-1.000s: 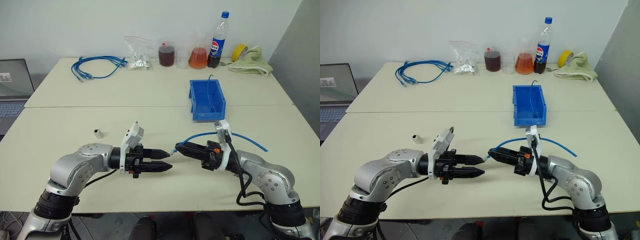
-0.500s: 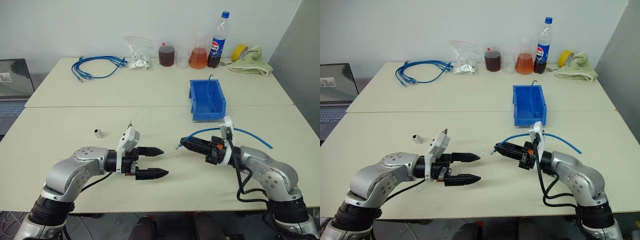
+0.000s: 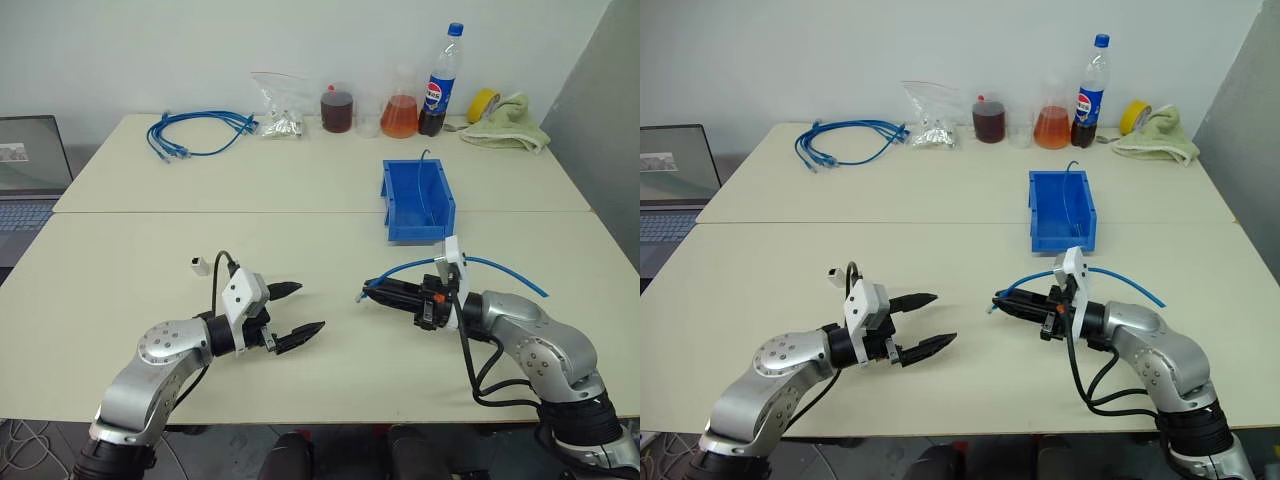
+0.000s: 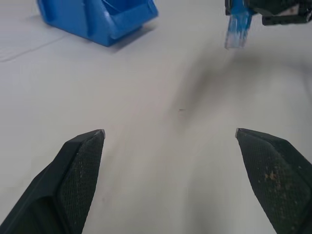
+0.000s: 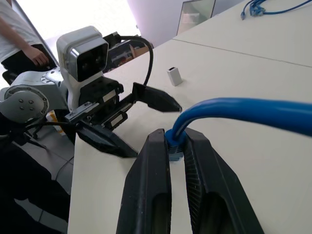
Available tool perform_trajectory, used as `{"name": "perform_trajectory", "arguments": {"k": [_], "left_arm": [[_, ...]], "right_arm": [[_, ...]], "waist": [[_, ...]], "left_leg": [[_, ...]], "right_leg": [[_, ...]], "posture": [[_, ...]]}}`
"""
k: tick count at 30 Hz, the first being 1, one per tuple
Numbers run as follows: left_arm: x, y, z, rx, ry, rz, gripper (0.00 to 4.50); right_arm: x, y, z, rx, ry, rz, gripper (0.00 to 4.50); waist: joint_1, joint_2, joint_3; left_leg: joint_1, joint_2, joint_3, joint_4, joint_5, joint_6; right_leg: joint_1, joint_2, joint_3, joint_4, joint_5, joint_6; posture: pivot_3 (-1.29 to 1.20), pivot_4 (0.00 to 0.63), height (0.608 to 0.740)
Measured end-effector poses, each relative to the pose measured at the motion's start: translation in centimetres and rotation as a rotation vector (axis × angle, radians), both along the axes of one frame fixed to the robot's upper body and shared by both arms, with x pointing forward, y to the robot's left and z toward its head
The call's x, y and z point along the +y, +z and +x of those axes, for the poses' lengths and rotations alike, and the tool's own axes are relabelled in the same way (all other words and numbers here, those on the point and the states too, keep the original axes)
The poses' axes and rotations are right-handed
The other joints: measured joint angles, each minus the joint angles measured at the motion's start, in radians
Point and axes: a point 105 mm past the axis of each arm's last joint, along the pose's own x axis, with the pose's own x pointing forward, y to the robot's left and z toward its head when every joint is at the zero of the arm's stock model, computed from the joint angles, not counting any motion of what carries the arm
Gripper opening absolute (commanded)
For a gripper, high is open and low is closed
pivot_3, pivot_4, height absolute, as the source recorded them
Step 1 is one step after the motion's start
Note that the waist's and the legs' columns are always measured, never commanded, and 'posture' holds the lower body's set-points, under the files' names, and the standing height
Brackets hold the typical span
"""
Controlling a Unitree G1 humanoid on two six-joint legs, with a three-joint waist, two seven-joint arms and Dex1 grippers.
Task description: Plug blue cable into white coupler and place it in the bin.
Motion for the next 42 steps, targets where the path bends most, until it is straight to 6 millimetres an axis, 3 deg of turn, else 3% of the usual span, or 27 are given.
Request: {"name": "perform_trajectory", "arguments": {"k": [5,9,14,19,32,42], "left_arm": [[4.5,-0.6,0.0,-0.070,0.391,-0.056,4.50],[7.9,-1.4,-0.6,-0.087,0.585,-0.031,4.50],[12.6,-2.4,0.1,-0.092,0.831,0.023,4.50],[13.2,-1.8,1.4,-0.120,0.905,0.010,4.50],[13.5,-2.8,3.3,-0.017,0.965,-0.028,4.50],[14.1,-0.8,5.9,0.041,0.960,0.006,4.50]], "right_arm": [[-0.1,-0.5,-0.1,0.012,0.001,-0.006,0.11],[-0.2,-0.6,-0.2,0.013,0.011,-0.008,0.11],[-0.2,-0.8,-0.1,0.015,0.015,-0.015,0.11],[-0.1,-0.4,0.0,0.000,0.028,-0.014,0.11],[-0.1,-0.4,0.1,-0.001,0.025,-0.020,0.11],[-0.1,-0.5,0.1,0.005,0.025,-0.025,0.11]], "waist": [[-0.002,0.000,0.000],[0.001,0.000,0.000],[0.003,-0.001,0.000],[0.002,-0.001,0.000],[0.001,-0.001,0.000],[0.001,-0.001,0.000]], "left_leg": [[0.000,0.000,0.000,0.000,0.000,0.000],[0.000,-0.001,0.000,0.000,0.000,0.000],[0.000,-0.001,0.001,0.000,0.000,0.000],[0.000,-0.001,0.001,0.000,0.000,0.000],[0.000,-0.001,0.001,0.000,0.000,0.000],[0.000,-0.001,0.001,0.000,0.000,0.000]], "right_leg": [[0.000,0.000,0.000,0.000,0.000,0.000],[0.001,0.000,-0.001,0.000,0.000,0.000],[0.001,0.000,-0.003,0.000,0.000,0.000],[0.001,0.000,-0.003,0.000,0.000,0.000],[0.001,0.000,-0.002,0.000,0.000,0.000],[0.001,0.000,-0.003,0.001,0.000,0.000]], "posture": [[0.00,0.150,0.740],[0.00,0.150,0.740],[0.00,0.150,0.740],[0.00,0.150,0.740],[0.00,0.150,0.740],[0.00,0.150,0.740]]}}
